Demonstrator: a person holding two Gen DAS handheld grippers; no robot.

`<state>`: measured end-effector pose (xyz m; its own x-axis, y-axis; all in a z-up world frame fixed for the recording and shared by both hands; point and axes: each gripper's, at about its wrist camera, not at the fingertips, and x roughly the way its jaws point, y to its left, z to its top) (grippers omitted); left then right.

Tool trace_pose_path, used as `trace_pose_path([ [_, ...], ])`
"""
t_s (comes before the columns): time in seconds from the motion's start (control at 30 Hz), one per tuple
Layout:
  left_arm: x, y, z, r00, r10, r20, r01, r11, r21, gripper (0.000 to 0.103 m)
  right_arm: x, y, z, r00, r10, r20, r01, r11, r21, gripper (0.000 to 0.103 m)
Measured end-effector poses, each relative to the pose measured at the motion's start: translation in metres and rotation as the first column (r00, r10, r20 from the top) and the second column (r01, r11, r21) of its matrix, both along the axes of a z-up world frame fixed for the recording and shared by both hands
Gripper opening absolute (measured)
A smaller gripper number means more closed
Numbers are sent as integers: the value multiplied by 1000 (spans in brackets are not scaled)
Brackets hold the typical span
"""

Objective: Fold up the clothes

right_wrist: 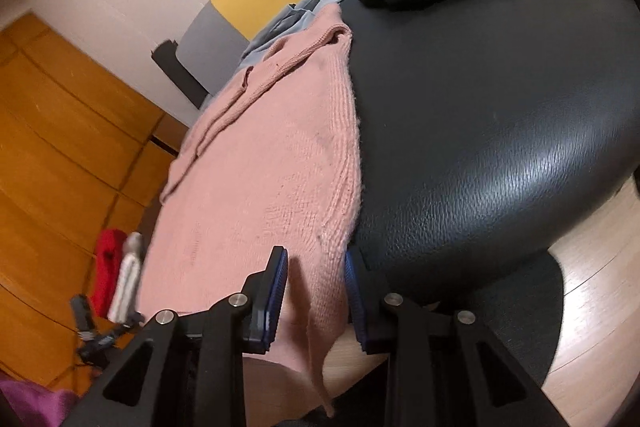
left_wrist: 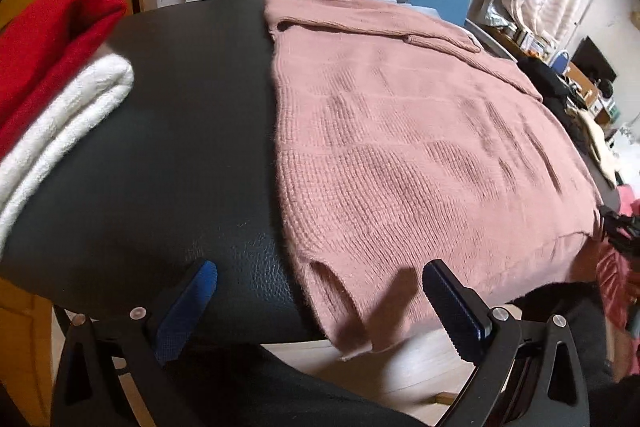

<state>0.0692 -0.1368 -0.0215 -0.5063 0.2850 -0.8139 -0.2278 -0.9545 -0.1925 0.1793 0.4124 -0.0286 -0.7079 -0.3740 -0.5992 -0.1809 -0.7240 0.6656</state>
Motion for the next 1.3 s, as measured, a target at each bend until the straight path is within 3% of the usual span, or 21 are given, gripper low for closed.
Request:
trace_pose_path([
  [0.1, -2, -3, 2, 1000, 1, 15, -1, 999, 41, 103, 6, 3, -6, 1000, 4, -1, -4, 998, -60, 29],
  [0.27, -9, 2, 5, 1000, -9, 26, 6, 997, 81, 103, 3, -2, -2, 999, 45, -16, -45, 999, -28, 32],
  [0.37, -8, 9, 5, 1000, -3, 17, 2, 997, 73, 103, 4, -4, -3, 998, 36, -46, -38, 999, -38, 32],
  [0.53, 4, 31, 1, 998, -58, -9, 58, 998, -39, 103, 11, -9, -4, 995, 53, -83, -55, 998, -21, 32],
  [0.7, 16, 33, -1, 996, -93, 1, 93, 996, -4, 103, 11, -21, -2, 990, 100, -103, -97, 995, 40, 32],
  [0.8, 15, 19, 2, 998, -67, 21, 64, 989, 134, 100, 10, -25, -3, 986, 110, -122, -107, 994, 33, 32],
  [0.9, 14, 9, 3, 999, -19, 30, 13, 983, 184, 87, 8, -29, -5, 984, 114, -139, -113, 994, 16, 32],
  [0.97, 16, 4, 3, 1000, 10, 28, -15, 982, 191, 64, 6, -33, -5, 982, 123, -147, -124, 992, -1, 32],
  [1.03, 16, -2, 3, 999, 24, 30, -29, 981, 194, 54, 5, -38, -7, 979, 148, -142, -151, 988, -10, 32],
  [1.17, 16, -2, 2, 999, 13, 47, -22, 979, 204, 50, 7, -39, -9, 977, 172, -124, -176, 984, -27, 32],
  [1.3, 15, 2, 3, 998, 4, 60, -15, 983, 185, 47, 2, -46, -5, 985, 164, -61, -162, 986, 34, 21],
])
